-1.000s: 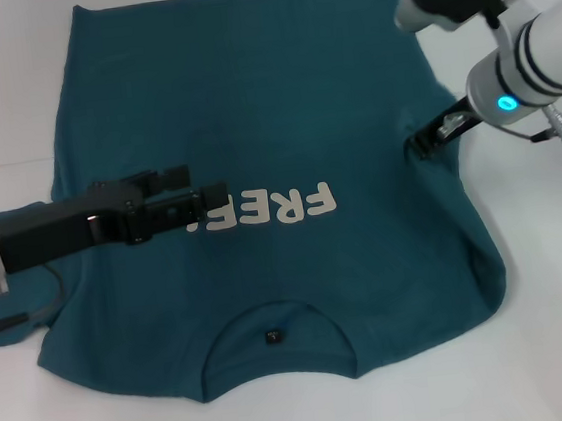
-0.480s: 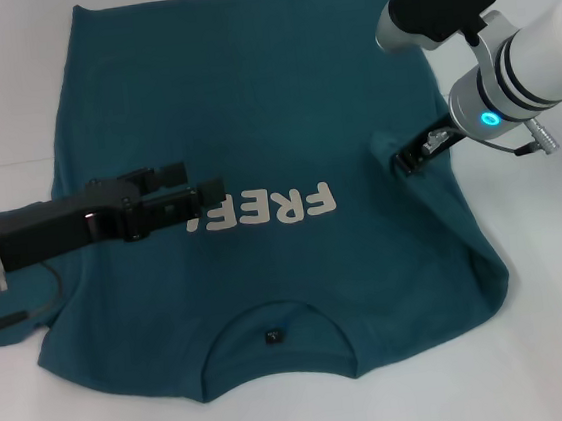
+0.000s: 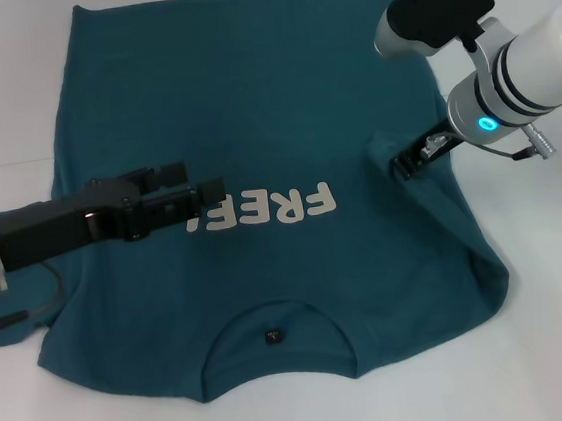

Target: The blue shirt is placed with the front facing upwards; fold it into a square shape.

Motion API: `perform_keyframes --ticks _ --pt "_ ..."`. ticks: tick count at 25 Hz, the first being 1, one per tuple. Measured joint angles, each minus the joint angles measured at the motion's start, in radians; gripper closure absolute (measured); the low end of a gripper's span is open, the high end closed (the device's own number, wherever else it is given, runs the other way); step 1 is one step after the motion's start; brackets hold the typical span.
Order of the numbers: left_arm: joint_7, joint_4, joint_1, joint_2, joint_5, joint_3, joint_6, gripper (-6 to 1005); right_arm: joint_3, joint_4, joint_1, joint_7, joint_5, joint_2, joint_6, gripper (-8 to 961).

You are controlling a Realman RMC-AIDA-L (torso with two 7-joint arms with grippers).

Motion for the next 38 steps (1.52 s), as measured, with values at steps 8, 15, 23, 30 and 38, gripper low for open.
perform_keyframes --ticks 8,15,23,30,38 --pt "0.000 0.000 0.000 0.000 0.000 0.000 0.000 123 0.000 0.016 0.014 0.007 0.001 0.000 0.027 900" --pt "0.002 0.000 0.000 -0.002 -0.001 0.000 0.000 123 0.000 0.052 0.043 0.016 0.004 0.005 0.073 904" --pt "0.021 -0.025 0.002 0.000 -0.018 0.000 -0.003 124 -0.002 0.084 0.062 0.014 0.010 0.007 0.094 714" --pt "0.024 -0.026 0.002 0.000 -0.027 0.000 -0.014 124 0.003 0.077 0.056 0.020 0.013 0.005 0.094 490" --pt "0.017 -0.034 0.001 -0.001 -0.029 -0.010 -0.034 124 0.008 0.017 0.020 -0.003 0.015 0.000 0.125 241"
